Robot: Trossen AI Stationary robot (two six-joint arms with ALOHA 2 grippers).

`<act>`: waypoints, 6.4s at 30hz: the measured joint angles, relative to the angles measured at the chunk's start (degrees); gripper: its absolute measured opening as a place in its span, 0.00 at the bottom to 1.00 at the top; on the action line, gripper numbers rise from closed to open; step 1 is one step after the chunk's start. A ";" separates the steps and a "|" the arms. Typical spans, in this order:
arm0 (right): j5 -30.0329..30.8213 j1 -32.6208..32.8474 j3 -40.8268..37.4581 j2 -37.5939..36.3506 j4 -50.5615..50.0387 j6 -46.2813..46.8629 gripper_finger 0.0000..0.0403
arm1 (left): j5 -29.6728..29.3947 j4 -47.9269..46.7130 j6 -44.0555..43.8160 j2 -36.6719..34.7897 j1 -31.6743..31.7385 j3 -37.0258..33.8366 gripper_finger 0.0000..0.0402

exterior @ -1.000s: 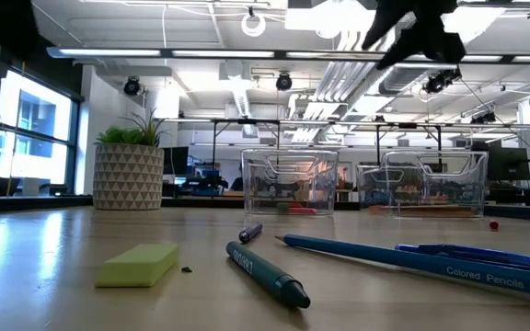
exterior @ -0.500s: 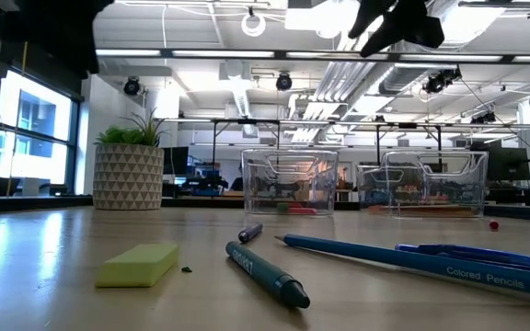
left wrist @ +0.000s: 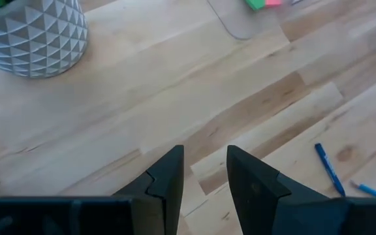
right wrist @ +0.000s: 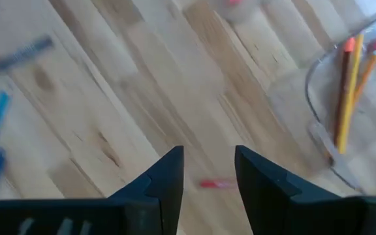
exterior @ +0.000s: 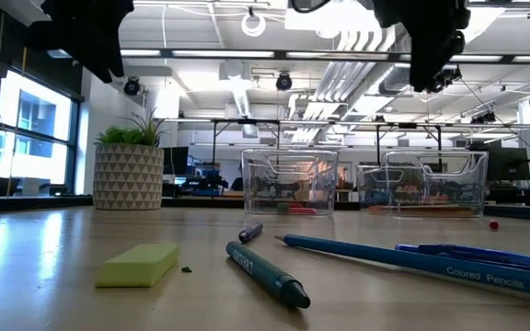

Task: Sort crayons/erasers/pens/pencils in bins
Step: Put the red crayon into the bottom right transparent bin

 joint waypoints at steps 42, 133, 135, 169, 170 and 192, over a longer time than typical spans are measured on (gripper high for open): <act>-13.78 -8.66 -32.36 -1.81 17.23 -73.10 0.32 | -2.52 0.05 -1.50 0.18 1.78 0.00 0.26; -13.83 -5.04 -7.23 -1.38 10.03 -27.23 0.01 | -6.23 0.50 19.90 0.19 1.80 0.00 0.26; -15.39 -3.52 -7.26 -1.38 8.63 -23.21 0.01 | -6.22 0.81 21.26 0.18 1.98 0.00 0.26; -9.10 36.29 -7.37 -5.57 1.94 20.81 0.01 | -3.04 7.23 14.87 0.19 4.34 0.00 0.26; -8.66 37.82 -7.37 -5.57 1.49 22.02 0.01 | -2.33 8.11 14.87 0.19 4.34 0.00 0.26; 1.05 56.26 -7.41 2.59 0.10 38.81 0.01 | 0.15 19.26 14.97 9.63 -1.37 7.05 0.26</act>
